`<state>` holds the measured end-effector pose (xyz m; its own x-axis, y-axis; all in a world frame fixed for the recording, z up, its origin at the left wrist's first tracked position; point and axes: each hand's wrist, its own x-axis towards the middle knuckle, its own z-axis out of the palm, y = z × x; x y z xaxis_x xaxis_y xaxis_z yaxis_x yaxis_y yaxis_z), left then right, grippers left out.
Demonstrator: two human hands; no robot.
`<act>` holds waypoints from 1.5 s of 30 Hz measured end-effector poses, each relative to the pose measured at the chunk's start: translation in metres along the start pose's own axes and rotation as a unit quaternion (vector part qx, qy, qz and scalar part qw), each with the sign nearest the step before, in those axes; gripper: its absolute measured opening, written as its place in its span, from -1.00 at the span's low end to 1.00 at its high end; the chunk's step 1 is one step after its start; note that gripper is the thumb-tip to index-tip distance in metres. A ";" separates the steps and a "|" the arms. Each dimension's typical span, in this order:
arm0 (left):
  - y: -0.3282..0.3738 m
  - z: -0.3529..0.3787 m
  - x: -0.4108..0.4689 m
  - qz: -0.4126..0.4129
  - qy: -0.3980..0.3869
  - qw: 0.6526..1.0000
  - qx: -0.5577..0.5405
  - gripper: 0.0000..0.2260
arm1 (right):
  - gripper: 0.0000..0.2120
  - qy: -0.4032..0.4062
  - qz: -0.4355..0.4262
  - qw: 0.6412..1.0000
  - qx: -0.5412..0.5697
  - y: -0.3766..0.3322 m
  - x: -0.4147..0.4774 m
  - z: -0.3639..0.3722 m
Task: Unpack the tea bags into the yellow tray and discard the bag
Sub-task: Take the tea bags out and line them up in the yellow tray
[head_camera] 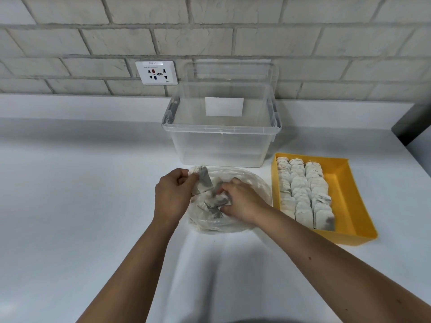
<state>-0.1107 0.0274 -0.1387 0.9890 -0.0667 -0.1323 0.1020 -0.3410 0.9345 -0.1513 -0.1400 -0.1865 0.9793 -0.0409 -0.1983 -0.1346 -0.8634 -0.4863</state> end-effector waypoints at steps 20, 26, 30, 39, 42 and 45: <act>-0.006 0.009 -0.007 0.046 -0.172 0.984 0.011 -0.86 | -0.72 0.013 -0.087 0.967 0.240 -0.021 -0.027 -0.077; -0.002 0.005 -0.013 0.010 -0.180 0.981 -0.065 -0.80 | -0.63 0.089 -0.068 0.966 0.235 -0.025 -0.017 -0.064; -0.006 0.001 -0.010 0.003 -0.196 0.978 -0.067 -0.79 | -0.66 0.100 -0.072 0.961 0.246 -0.027 -0.010 -0.054; -0.022 -0.008 0.010 0.028 -0.056 0.998 0.034 -0.82 | -0.88 0.069 -0.028 0.972 0.224 -0.007 -0.003 -0.034; -0.020 -0.009 0.010 0.036 -0.043 0.996 0.063 -0.83 | -0.75 0.037 -0.043 0.996 0.065 0.000 0.006 -0.019; -0.020 -0.010 0.011 0.039 -0.042 0.995 0.077 -0.83 | -0.62 0.015 -0.056 0.998 0.009 0.001 0.016 -0.007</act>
<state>-0.1005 0.0424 -0.1553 0.9802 -0.1735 -0.0951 0.0021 -0.4715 0.8819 -0.1348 -0.1448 -0.1846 0.9924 0.0409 -0.1163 -0.0258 -0.8538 -0.5200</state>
